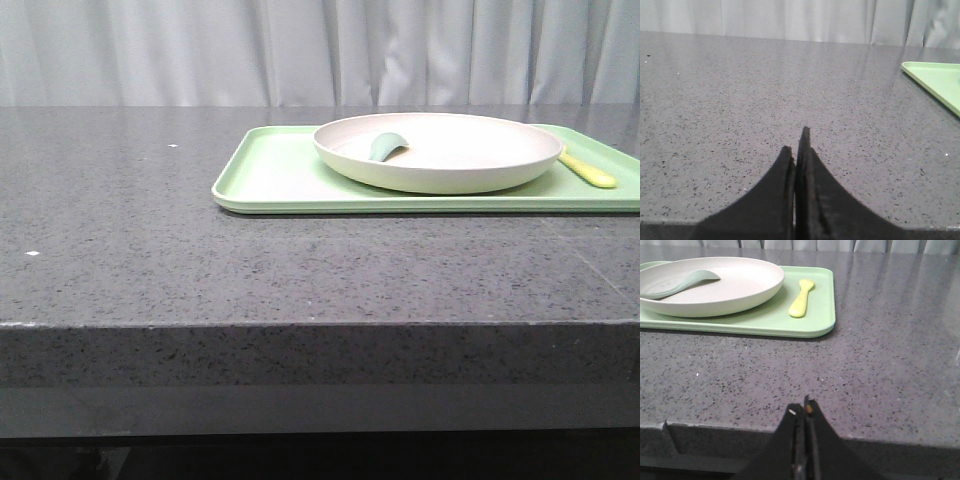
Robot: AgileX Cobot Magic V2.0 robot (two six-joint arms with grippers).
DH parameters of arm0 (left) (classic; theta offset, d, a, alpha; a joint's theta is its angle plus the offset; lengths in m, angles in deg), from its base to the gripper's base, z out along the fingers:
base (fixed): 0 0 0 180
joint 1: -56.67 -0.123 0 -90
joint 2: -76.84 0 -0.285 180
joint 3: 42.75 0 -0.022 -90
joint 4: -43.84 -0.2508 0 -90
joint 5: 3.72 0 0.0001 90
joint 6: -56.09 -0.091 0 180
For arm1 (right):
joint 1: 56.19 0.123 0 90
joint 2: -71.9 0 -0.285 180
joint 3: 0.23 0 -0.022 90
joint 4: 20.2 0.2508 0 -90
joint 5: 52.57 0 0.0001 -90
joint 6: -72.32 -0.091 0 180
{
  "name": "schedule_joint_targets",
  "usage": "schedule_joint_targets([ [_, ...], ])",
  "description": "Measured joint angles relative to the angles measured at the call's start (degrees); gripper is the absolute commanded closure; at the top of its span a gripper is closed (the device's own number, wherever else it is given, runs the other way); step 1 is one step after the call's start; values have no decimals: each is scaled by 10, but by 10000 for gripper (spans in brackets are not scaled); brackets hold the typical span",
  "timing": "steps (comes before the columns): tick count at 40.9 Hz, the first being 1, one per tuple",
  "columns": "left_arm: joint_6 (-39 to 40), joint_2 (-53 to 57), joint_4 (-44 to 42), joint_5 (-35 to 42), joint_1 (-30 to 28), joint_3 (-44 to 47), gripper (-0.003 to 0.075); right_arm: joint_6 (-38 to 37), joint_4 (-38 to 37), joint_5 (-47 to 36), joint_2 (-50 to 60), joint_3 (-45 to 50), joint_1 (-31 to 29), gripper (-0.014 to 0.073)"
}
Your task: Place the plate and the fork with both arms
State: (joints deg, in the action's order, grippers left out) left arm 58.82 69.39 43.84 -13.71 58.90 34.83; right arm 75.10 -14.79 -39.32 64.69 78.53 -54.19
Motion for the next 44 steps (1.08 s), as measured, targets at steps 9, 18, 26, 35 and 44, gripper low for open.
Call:
schedule_joint_targets([
  [9, 0, 0, 0, 0, 0, 0, 739, 0, 0, 8, 0, 0, 0, 661],
  [18, 0, 0, 0, 0, 0, 0, 739, 0, 0, 10, 0, 0, 0, 661],
  [26, 0, 0, 0, 0, 0, 0, 739, 0, 0, 10, 0, 0, 0, 661],
  [35, 0, 0, 0, 0, 0, 0, 739, 0, 0, 11, 0, 0, 0, 661],
  [44, 0, 0, 0, 0, 0, 0, 739, 0, 0, 11, 0, 0, 0, 661],
])
